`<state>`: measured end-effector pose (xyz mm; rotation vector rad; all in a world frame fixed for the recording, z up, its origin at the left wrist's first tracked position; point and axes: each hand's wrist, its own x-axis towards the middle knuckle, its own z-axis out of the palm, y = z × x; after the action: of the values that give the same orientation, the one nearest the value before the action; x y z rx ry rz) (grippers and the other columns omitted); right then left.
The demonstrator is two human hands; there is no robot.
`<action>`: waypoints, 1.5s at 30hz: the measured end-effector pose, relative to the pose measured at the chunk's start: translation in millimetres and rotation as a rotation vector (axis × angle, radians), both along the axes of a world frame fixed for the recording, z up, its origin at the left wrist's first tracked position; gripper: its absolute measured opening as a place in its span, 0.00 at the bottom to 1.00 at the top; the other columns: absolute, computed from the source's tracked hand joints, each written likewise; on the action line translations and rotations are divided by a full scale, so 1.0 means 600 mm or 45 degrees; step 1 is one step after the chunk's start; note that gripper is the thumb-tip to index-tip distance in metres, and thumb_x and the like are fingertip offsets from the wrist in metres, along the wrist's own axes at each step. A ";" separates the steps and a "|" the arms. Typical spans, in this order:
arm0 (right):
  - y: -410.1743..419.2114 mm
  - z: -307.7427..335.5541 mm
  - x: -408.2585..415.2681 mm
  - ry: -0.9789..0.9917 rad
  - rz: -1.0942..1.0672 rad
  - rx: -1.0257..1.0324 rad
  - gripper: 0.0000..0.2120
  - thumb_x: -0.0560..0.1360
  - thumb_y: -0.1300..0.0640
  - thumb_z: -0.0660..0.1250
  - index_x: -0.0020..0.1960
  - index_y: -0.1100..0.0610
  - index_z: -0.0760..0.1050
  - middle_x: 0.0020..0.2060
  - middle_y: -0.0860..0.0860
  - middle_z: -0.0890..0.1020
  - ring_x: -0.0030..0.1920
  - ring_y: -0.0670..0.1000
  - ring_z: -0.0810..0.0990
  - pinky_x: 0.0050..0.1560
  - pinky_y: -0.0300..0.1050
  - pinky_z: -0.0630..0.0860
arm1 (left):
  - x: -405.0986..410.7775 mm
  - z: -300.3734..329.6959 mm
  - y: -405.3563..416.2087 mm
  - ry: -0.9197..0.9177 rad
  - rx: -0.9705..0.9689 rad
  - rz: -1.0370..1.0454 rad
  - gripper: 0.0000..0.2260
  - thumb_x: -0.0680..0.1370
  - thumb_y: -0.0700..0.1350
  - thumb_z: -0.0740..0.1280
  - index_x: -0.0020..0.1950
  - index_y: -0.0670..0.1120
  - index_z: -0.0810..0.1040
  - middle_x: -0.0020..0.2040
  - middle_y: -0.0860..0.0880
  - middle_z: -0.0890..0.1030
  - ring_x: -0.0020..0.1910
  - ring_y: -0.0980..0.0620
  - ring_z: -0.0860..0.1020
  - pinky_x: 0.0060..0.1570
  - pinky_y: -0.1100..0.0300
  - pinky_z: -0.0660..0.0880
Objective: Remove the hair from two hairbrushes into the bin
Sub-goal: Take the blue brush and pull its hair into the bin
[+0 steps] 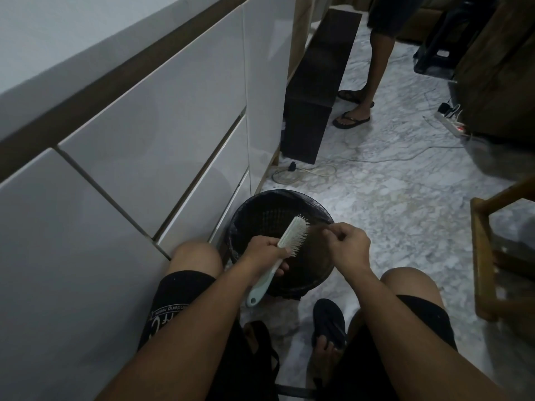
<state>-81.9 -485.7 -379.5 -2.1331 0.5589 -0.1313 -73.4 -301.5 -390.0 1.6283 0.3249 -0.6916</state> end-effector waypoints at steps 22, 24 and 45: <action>-0.010 0.010 0.009 -0.125 -0.461 0.202 0.04 0.74 0.63 0.69 0.42 0.56 0.80 0.36 0.45 0.79 0.46 0.52 0.82 0.57 0.52 0.79 | 0.002 0.009 -0.002 0.102 -0.152 -0.052 0.17 0.76 0.28 0.61 0.64 0.33 0.76 0.41 0.39 0.81 0.39 0.48 0.81 0.40 0.57 0.81; -0.010 0.009 0.007 -0.130 -0.403 0.278 0.04 0.75 0.62 0.69 0.45 0.54 0.78 0.38 0.45 0.80 0.47 0.52 0.82 0.57 0.56 0.79 | 0.002 0.010 -0.002 0.087 -0.137 -0.040 0.17 0.76 0.28 0.61 0.64 0.34 0.77 0.40 0.39 0.81 0.37 0.49 0.80 0.37 0.60 0.81; 0.026 -0.001 -0.007 0.070 0.208 0.260 0.13 0.73 0.48 0.72 0.50 0.57 0.82 0.43 0.49 0.85 0.46 0.46 0.82 0.50 0.42 0.78 | 0.001 0.015 -0.005 0.107 -0.393 0.096 0.19 0.77 0.26 0.60 0.66 0.34 0.75 0.52 0.38 0.81 0.45 0.43 0.83 0.48 0.53 0.83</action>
<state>-86.3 -469.9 -380.2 -1.9779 0.4090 0.0735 -72.7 -304.8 -380.9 1.2908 0.3216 -0.7165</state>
